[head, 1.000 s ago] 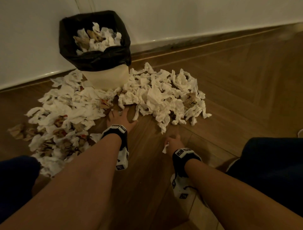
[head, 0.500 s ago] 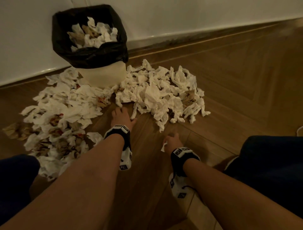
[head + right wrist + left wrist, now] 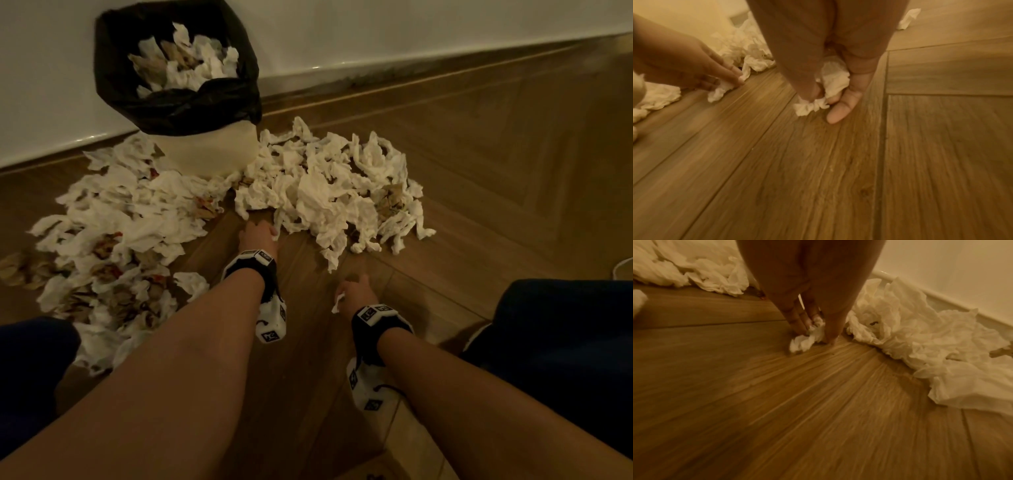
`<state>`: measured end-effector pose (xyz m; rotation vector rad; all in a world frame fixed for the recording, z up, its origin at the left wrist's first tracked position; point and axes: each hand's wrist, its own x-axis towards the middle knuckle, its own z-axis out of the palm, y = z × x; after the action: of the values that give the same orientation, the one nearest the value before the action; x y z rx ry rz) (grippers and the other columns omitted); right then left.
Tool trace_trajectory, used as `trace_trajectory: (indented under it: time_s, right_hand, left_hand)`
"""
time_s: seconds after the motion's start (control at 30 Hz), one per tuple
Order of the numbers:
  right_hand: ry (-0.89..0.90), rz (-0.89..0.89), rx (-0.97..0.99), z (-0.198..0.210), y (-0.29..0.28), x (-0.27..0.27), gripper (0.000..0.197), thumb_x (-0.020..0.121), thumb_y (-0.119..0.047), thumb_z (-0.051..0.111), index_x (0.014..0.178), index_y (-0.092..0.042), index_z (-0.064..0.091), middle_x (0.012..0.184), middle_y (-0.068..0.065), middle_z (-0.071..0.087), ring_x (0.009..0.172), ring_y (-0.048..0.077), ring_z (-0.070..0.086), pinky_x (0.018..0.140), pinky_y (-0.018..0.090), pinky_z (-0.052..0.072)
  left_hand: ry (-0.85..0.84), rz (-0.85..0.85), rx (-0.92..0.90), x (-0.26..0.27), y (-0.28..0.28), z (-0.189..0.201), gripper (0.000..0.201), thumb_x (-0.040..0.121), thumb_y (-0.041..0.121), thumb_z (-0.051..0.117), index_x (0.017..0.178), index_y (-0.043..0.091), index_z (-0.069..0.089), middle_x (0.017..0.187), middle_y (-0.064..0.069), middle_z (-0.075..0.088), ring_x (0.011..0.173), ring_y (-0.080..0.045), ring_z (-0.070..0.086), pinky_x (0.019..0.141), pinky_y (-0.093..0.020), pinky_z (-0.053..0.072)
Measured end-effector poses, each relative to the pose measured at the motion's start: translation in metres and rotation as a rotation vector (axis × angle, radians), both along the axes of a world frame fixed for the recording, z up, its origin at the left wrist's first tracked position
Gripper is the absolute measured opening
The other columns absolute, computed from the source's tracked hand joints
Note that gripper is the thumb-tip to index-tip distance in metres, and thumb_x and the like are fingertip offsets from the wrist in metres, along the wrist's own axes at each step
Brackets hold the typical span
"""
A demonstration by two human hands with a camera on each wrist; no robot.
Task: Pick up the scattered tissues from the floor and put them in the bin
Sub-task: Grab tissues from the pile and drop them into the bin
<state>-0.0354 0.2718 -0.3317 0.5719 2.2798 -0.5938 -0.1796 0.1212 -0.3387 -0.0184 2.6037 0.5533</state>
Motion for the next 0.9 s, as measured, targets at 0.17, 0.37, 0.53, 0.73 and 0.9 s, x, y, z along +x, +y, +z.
trace_trajectory:
  time_s: [0.17,0.37,0.53,0.73,0.9]
  right_hand:
    - [-0.020,-0.102,-0.074,0.005,0.006,-0.003,0.014,0.088,-0.008,0.060,0.097,-0.011,0.070,0.128,0.012,0.056,0.120,0.025,0.049,0.080,0.021,0.050]
    - [0.029,-0.226,-0.064,0.024,0.004,-0.012,0.029,0.092,-0.008,0.047,0.070,-0.015,0.065,0.086,0.003,0.060,0.086,0.019,0.055,0.076,0.026,0.046]
    - [0.039,-0.305,-0.060,0.040,-0.006,-0.019,0.041,0.098,-0.036,0.037,0.102,-0.003,0.062,0.092,0.011,0.058,0.090,0.026,0.057,0.074,0.032,0.043]
    - [0.266,-0.482,-0.003,0.048,-0.008,-0.020,0.054,0.100,-0.032,0.031,0.053,-0.009,0.038,0.057,0.006,0.040,0.054,0.021,0.042,0.057,0.025,0.033]
    - [0.210,-0.329,-0.006,0.061,-0.017,-0.016,0.053,0.102,-0.033,0.028,0.065,-0.004,0.052,0.064,0.007,0.046,0.061,0.021,0.044,0.063,0.025,0.033]
  left_hand:
    - [-0.083,-0.062,0.003,-0.002,-0.001,0.006,0.037,0.090,0.004,0.053,0.126,0.013,0.051,0.128,-0.017,0.051,0.117,-0.036,0.049,0.095,-0.041,0.044]
    - [-0.086,0.006,0.065,0.009,-0.014,0.013,0.046,0.088,-0.006,0.048,0.129,0.014,0.054,0.132,-0.012,0.054,0.119,-0.031,0.051,0.097,-0.037,0.044]
    - [-0.097,0.071,0.102,0.016,-0.031,0.029,0.038,0.093,-0.003,0.039,0.123,0.007,0.059,0.128,-0.017,0.056,0.113,-0.035,0.054,0.087,-0.035,0.045]
    - [-0.138,0.195,0.092,0.021,-0.047,0.050,0.032,0.099,0.012,0.035,0.119,-0.004,0.055,0.126,-0.024,0.053,0.114,-0.038,0.051,0.093,-0.042,0.040]
    - [-0.239,0.395,0.424,0.026,-0.057,0.055,0.060,0.093,0.048,0.044,0.133,0.004,0.045,0.134,-0.015,0.049,0.117,-0.034,0.049,0.084,-0.036,0.037]
